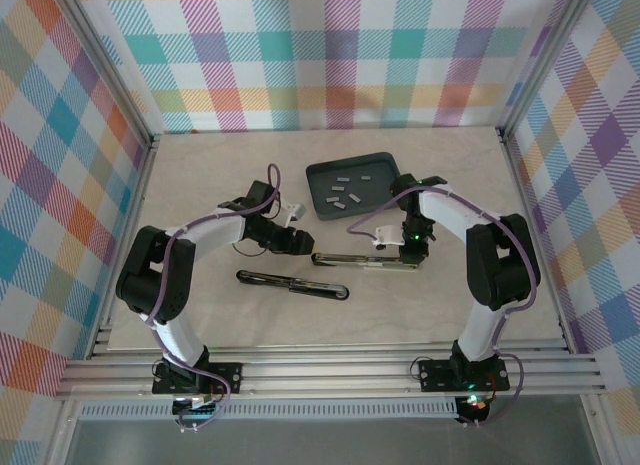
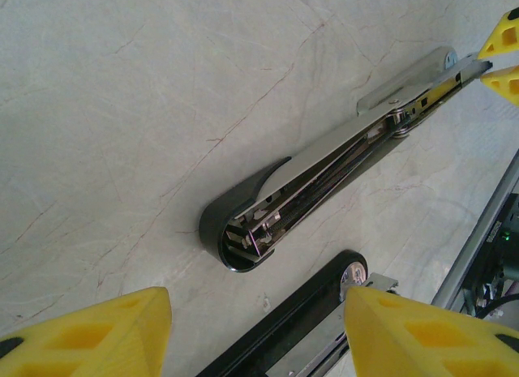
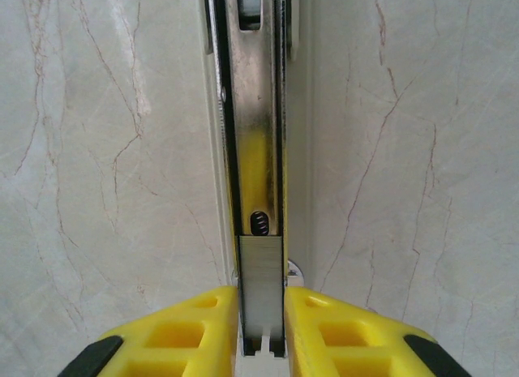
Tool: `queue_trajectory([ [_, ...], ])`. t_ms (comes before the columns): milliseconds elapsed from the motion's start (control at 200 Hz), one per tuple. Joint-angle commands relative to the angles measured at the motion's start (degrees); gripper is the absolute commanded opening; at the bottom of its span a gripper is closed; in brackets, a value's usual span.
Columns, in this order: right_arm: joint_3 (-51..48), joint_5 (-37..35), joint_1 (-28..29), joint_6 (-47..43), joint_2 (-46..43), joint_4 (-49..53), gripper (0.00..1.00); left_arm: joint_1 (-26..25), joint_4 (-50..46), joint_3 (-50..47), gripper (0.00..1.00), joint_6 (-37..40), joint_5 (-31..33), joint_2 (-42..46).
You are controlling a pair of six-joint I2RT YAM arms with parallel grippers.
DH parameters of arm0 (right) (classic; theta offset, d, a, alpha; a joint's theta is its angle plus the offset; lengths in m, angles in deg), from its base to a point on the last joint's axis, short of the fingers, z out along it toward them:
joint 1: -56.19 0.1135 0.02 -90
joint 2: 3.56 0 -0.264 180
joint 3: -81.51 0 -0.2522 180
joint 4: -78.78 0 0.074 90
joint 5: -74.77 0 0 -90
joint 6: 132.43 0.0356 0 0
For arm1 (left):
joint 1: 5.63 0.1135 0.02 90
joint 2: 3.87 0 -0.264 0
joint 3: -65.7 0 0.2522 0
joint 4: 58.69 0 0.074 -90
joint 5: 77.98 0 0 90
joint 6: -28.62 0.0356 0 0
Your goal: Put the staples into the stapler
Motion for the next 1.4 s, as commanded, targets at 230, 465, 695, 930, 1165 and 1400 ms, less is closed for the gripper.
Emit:
queue_trajectory([
  [230, 0.33, 2.59, -0.44, 0.69, 0.56, 1.69, 0.22, 0.27, -1.47, 0.27, 0.59, 1.27, -0.72, 0.87],
  [465, 3.34, 11.07, -1.04, 5.94, -4.52, 0.06, 0.24, 0.26, -2.42, 1.14, 0.59, 1.08, -0.05, 1.37],
  [695, -0.31, 16.90, -1.36, 12.73, -12.51, -7.07, 0.28, 0.11, -4.96, 2.98, 0.59, 1.29, 1.49, 4.06],
  [930, -1.95, 22.75, -3.35, 40.95, -16.97, -15.80, 0.33, -2.41, -10.97, 5.72, 0.59, 12.24, 13.11, 9.04],
  [1165, -5.47, 30.96, -9.86, 65.18, -20.76, -20.59, 0.35, -5.29, -11.60, 7.03, 0.57, 32.48, 17.28, 12.15],
  [1400, -15.88, 48.25, -22.14, 78.32, -26.86, -29.77, 0.36, -6.66, -11.19, 5.32, 0.56, 53.65, 10.09, 13.81],
])
